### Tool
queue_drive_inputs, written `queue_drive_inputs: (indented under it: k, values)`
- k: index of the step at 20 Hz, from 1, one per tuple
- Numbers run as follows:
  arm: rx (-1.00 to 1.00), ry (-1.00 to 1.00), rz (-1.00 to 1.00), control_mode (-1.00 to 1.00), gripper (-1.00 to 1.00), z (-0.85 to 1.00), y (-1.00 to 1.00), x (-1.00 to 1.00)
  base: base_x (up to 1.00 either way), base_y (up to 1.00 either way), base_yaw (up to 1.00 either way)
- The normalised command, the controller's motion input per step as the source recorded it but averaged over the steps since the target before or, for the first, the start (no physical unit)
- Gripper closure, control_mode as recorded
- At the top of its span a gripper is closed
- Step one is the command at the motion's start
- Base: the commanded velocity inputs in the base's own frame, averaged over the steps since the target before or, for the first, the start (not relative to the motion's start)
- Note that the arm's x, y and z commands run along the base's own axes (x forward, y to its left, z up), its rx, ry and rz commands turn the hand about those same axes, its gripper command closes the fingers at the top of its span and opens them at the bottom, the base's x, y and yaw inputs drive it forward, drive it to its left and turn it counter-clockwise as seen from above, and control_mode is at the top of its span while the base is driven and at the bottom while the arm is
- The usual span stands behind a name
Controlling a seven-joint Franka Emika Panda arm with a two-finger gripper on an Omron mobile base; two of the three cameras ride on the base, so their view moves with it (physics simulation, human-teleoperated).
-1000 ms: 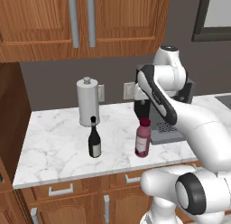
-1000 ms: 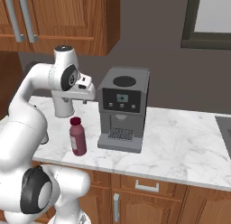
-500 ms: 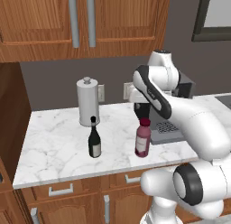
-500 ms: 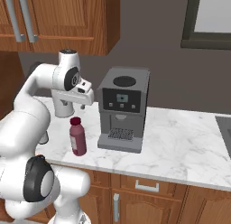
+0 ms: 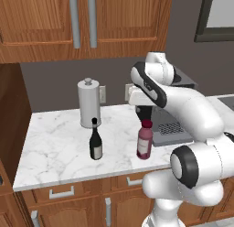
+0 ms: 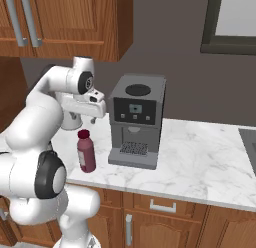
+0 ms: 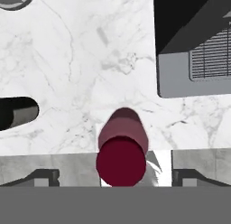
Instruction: There is a wine glass and glass cup on the dining counter. Place the wine bottle next to the wine glass and the juice bottle next to the glass cup.
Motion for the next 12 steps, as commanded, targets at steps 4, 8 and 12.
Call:
queue_drive_inputs:
  k: [4, 8, 12]
  values:
    - [0.00, 0.17, 0.00, -1.00, -1.00, -0.14, 0.00, 0.12, 0.00, 0.00, 0.00]
    - [0.00, 0.16, 0.00, -1.00, -1.00, -0.13, 0.00, 0.03, 0.00, 0.00, 0.00]
    - [0.00, 0.07, 0.00, -1.00, -1.00, -0.12, 0.00, -0.06, 0.00, 0.00, 0.00]
